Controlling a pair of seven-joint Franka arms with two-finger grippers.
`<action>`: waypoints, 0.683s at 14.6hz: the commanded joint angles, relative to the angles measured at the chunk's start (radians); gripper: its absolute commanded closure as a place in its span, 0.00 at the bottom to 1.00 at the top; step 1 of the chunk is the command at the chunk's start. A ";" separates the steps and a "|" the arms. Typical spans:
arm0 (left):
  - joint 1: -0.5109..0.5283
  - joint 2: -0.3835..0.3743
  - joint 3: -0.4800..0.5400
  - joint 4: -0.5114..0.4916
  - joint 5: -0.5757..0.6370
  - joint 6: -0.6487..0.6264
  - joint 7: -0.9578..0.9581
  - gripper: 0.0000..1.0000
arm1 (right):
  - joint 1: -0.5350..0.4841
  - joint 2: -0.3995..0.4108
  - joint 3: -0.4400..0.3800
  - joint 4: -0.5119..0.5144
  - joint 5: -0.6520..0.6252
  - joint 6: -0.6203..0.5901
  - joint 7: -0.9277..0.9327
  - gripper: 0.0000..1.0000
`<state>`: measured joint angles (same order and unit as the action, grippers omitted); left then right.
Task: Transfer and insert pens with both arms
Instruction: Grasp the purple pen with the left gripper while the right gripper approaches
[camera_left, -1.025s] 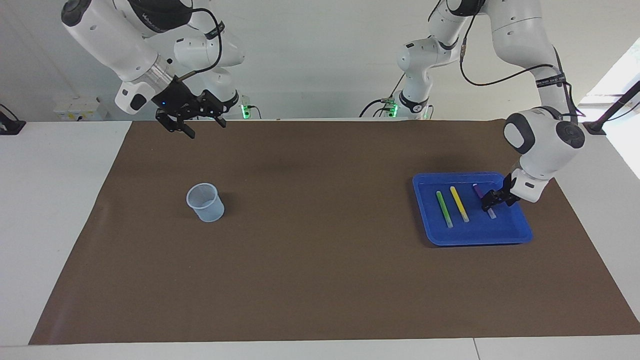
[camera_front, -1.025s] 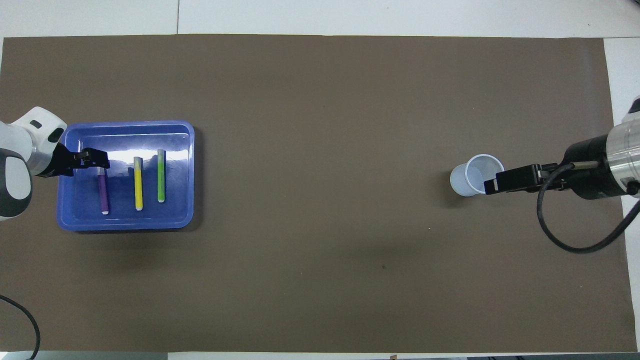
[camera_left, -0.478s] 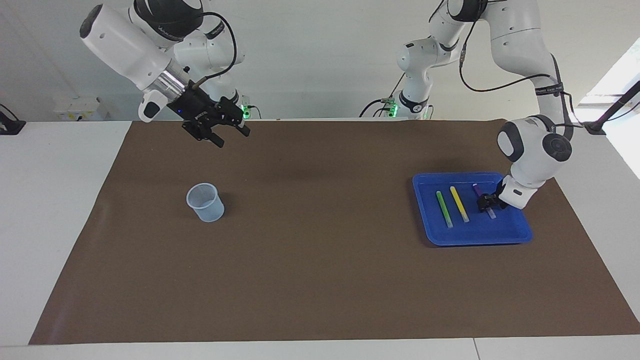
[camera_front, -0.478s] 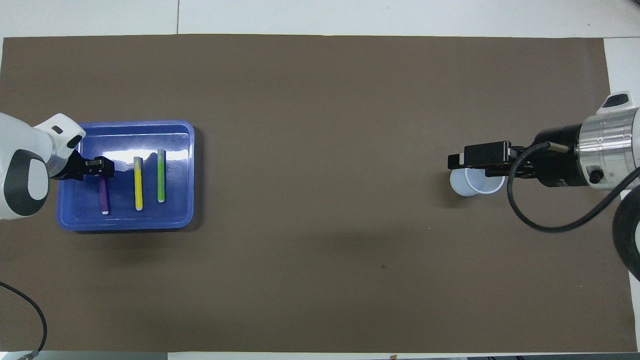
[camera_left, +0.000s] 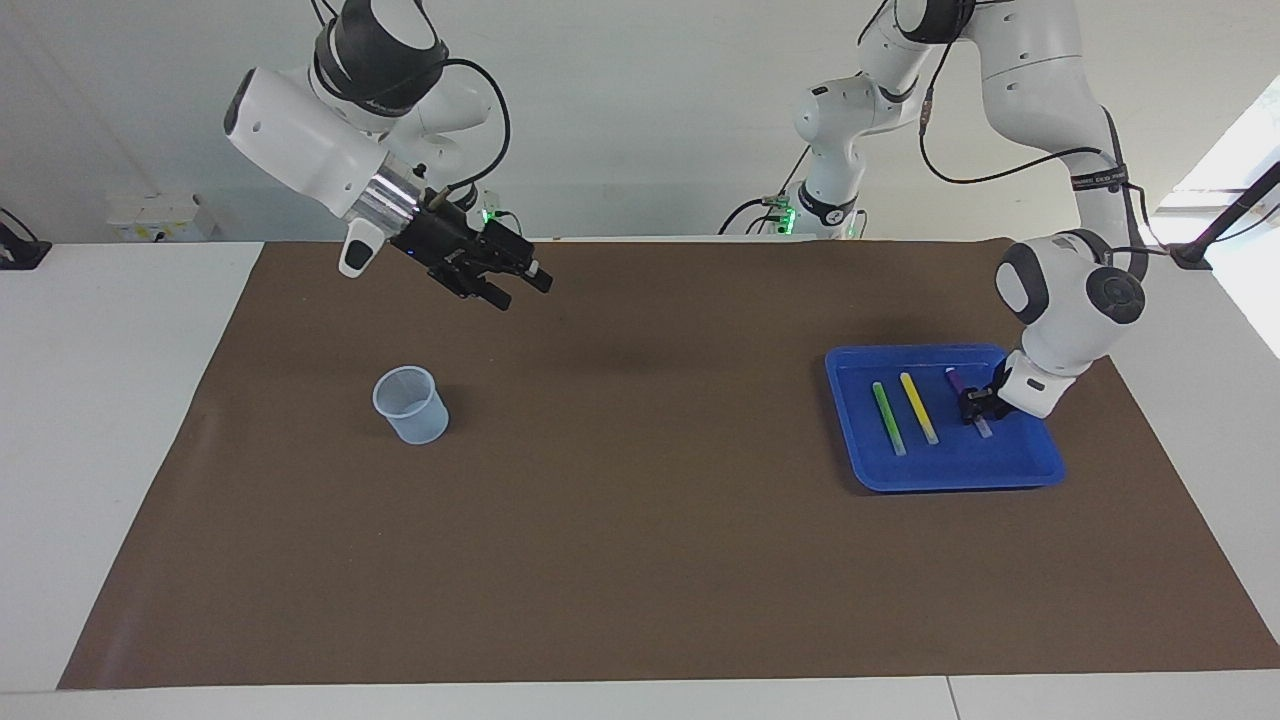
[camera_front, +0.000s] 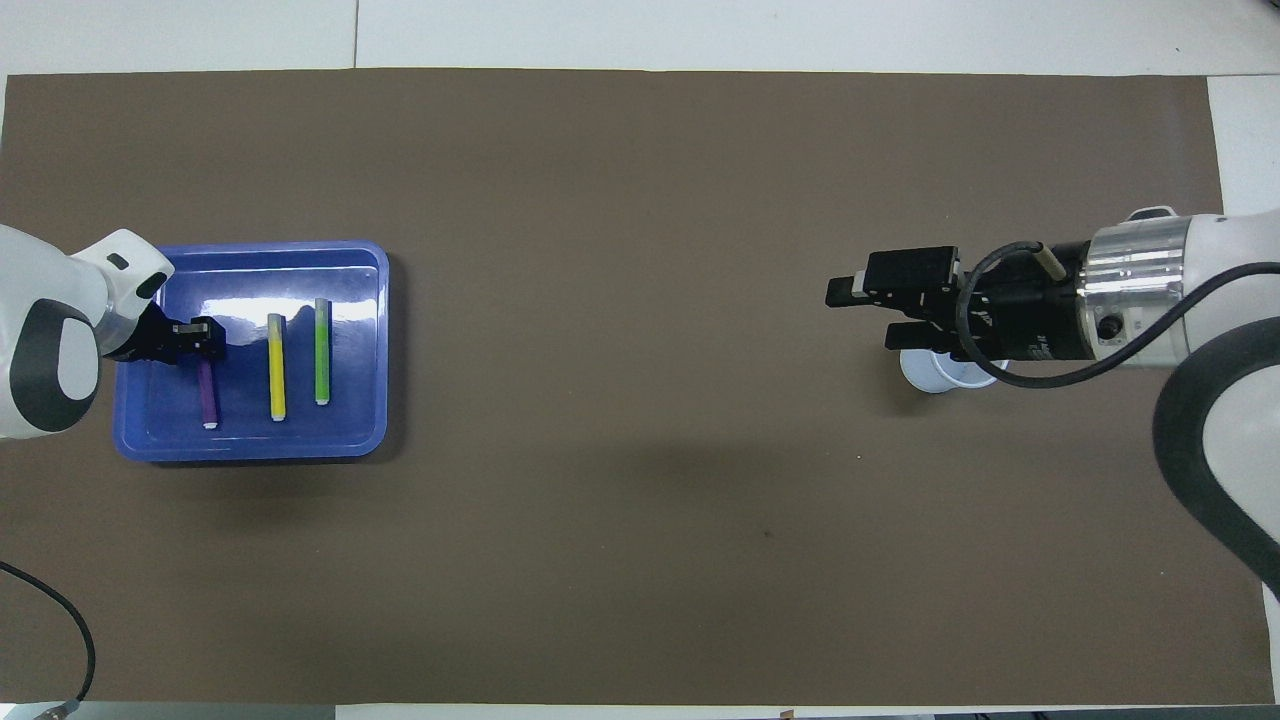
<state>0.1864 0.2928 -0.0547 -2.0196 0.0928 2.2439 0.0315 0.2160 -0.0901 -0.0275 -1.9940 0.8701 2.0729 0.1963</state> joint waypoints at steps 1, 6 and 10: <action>-0.005 0.000 0.004 0.012 0.018 -0.023 0.005 0.69 | 0.051 -0.006 -0.002 -0.015 0.036 0.052 0.058 0.00; -0.005 0.000 0.004 0.013 0.018 -0.020 0.005 1.00 | 0.121 -0.002 -0.002 -0.052 0.179 0.176 0.121 0.00; -0.007 0.005 0.004 0.022 0.018 -0.023 0.004 1.00 | 0.209 0.055 -0.002 -0.046 0.205 0.321 0.124 0.00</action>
<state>0.1864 0.2928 -0.0552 -2.0171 0.0930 2.2428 0.0331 0.3815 -0.0590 -0.0272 -2.0389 1.0410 2.3256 0.3123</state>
